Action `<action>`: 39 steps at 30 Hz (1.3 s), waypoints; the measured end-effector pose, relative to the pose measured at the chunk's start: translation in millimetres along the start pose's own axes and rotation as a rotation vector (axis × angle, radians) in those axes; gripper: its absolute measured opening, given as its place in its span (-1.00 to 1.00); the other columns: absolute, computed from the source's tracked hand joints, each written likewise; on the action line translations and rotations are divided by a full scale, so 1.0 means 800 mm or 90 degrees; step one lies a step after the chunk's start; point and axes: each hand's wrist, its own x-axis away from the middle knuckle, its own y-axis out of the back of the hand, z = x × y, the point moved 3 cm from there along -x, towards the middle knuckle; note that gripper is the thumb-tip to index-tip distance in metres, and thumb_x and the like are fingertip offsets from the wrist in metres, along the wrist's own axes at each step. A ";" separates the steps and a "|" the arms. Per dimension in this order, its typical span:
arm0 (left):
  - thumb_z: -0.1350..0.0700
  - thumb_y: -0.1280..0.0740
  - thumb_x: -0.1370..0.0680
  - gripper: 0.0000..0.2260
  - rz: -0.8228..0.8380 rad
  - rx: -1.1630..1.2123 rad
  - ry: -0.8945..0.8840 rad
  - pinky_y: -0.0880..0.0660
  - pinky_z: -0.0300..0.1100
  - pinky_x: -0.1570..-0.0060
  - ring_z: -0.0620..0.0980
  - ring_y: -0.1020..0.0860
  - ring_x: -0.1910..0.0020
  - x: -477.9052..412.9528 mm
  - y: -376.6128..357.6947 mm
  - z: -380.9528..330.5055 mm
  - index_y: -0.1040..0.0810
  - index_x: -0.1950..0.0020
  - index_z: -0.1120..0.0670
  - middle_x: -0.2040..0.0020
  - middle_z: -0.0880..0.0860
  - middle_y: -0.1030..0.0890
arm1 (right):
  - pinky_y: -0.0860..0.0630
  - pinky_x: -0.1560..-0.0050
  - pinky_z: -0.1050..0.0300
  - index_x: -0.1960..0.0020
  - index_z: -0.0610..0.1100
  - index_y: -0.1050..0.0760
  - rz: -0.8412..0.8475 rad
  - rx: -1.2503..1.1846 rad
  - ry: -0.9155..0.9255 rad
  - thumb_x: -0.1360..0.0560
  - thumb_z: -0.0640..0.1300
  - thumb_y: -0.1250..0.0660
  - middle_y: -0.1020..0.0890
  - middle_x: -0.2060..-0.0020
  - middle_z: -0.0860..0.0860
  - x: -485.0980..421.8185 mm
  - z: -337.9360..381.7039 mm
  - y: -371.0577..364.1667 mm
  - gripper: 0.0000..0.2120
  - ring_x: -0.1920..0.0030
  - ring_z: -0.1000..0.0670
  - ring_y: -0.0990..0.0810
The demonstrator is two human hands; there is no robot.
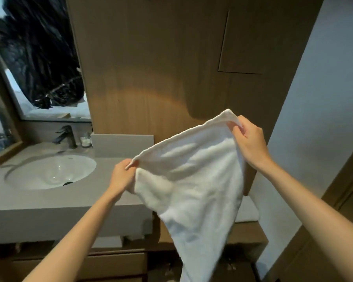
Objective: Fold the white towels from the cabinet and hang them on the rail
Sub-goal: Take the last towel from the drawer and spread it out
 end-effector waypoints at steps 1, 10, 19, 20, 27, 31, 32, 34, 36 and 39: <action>0.15 -0.24 -0.59 -0.77 -0.032 -0.020 -0.017 -0.35 -0.24 0.33 -0.03 -0.46 0.27 -0.005 0.021 -0.008 -0.56 0.22 0.19 0.24 0.11 -0.57 | -0.39 0.31 0.01 0.20 -0.08 -0.41 -0.002 -0.016 -0.016 -0.64 -0.04 -0.15 -0.53 0.33 0.00 0.000 -0.005 -0.005 -0.74 0.32 0.00 -0.50; 0.08 -0.23 -0.56 -0.79 -0.201 -0.199 -0.138 -0.43 -0.09 0.14 0.14 -0.57 0.01 -0.045 0.151 -0.043 -0.65 -0.04 -0.05 0.02 0.02 -0.67 | -0.41 0.28 -0.06 0.13 -0.10 -0.49 0.015 -0.039 -0.047 -0.63 0.14 -0.11 -0.57 0.32 -0.02 -0.022 -0.001 -0.061 -0.63 0.26 -0.06 -0.54; 0.29 -0.14 -0.49 -0.64 -0.215 -0.145 -0.161 -0.43 -0.24 0.19 0.07 -0.60 0.10 -0.141 0.222 -0.036 -0.64 -0.09 0.00 0.00 0.07 -0.64 | -0.62 0.36 0.01 0.00 -0.05 -0.54 0.004 -0.131 -0.068 -0.62 0.16 -0.13 -0.61 0.20 -0.02 -0.080 0.044 -0.163 -0.66 0.25 0.01 -0.63; 0.29 -0.13 -0.50 -0.63 -0.198 -0.131 -0.155 -0.45 -0.33 0.26 -0.02 -0.62 0.21 -0.157 0.229 -0.032 -0.63 -0.09 -0.01 0.03 0.04 -0.64 | -0.64 0.35 0.05 -0.03 -0.05 -0.53 -0.001 -0.159 -0.090 -0.62 0.12 -0.14 -0.60 0.14 -0.02 -0.088 0.049 -0.177 -0.71 0.16 0.00 -0.63; 0.29 -0.10 -0.51 -0.63 -0.176 -0.058 -0.173 -0.53 -0.10 0.27 0.05 -0.56 0.08 -0.276 0.278 -0.018 -0.63 -0.09 0.02 0.00 0.02 -0.63 | -0.64 0.07 0.15 -0.12 -0.04 -0.51 -0.063 -0.216 -0.153 -0.63 0.01 -0.20 -0.59 -0.03 0.05 -0.160 0.085 -0.263 -0.81 -0.04 0.02 -0.59; 0.30 -0.08 -0.57 -0.66 -0.132 0.159 -0.075 -0.63 -0.12 0.28 0.06 -0.57 -0.01 -0.345 0.286 -0.016 -0.61 -0.13 0.10 -0.12 0.07 -0.57 | -0.63 -0.03 0.03 -0.17 -0.07 -0.52 -0.086 -0.214 -0.139 -0.63 -0.03 -0.19 -0.58 -0.06 0.02 -0.197 0.099 -0.296 -0.80 -0.07 -0.02 -0.58; 0.31 -0.08 -0.58 -0.66 -0.122 0.192 -0.060 -0.63 -0.11 0.27 0.09 -0.56 -0.08 -0.361 0.286 -0.016 -0.60 -0.15 0.11 -0.14 0.08 -0.56 | -0.63 -0.03 0.05 -0.17 -0.07 -0.51 -0.092 -0.215 -0.139 -0.64 -0.05 -0.18 -0.58 -0.06 0.03 -0.207 0.102 -0.303 -0.80 -0.07 -0.01 -0.58; 0.33 -0.06 -0.58 -0.65 -0.101 0.242 -0.039 -0.62 -0.18 0.30 0.19 -0.52 -0.17 -0.390 0.284 -0.017 -0.59 -0.16 0.14 -0.14 0.10 -0.55 | -0.62 -0.06 0.06 -0.18 -0.07 -0.50 -0.104 -0.221 -0.147 -0.65 -0.07 -0.17 -0.56 -0.06 0.04 -0.226 0.103 -0.314 -0.81 -0.06 0.00 -0.57; 0.33 -0.06 -0.59 -0.66 -0.092 0.261 -0.030 -0.62 -0.17 0.26 0.37 -0.44 -0.24 -0.415 0.278 -0.018 -0.58 -0.15 0.14 -0.06 0.13 -0.52 | -0.61 -0.10 0.04 -0.19 -0.07 -0.50 -0.109 -0.221 -0.154 -0.64 -0.07 -0.18 -0.56 -0.05 0.05 -0.245 0.099 -0.324 -0.81 -0.05 0.02 -0.56; 0.31 -0.09 -0.61 -0.72 -0.099 0.286 -0.035 -0.60 -0.24 0.33 0.29 -0.51 -0.11 -0.452 0.269 -0.018 -0.56 -0.12 0.12 -0.04 0.15 -0.50 | -0.59 -0.14 0.04 -0.18 -0.06 -0.50 -0.115 -0.216 -0.153 -0.64 -0.05 -0.18 -0.56 -0.03 0.08 -0.272 0.090 -0.338 -0.81 -0.05 0.04 -0.56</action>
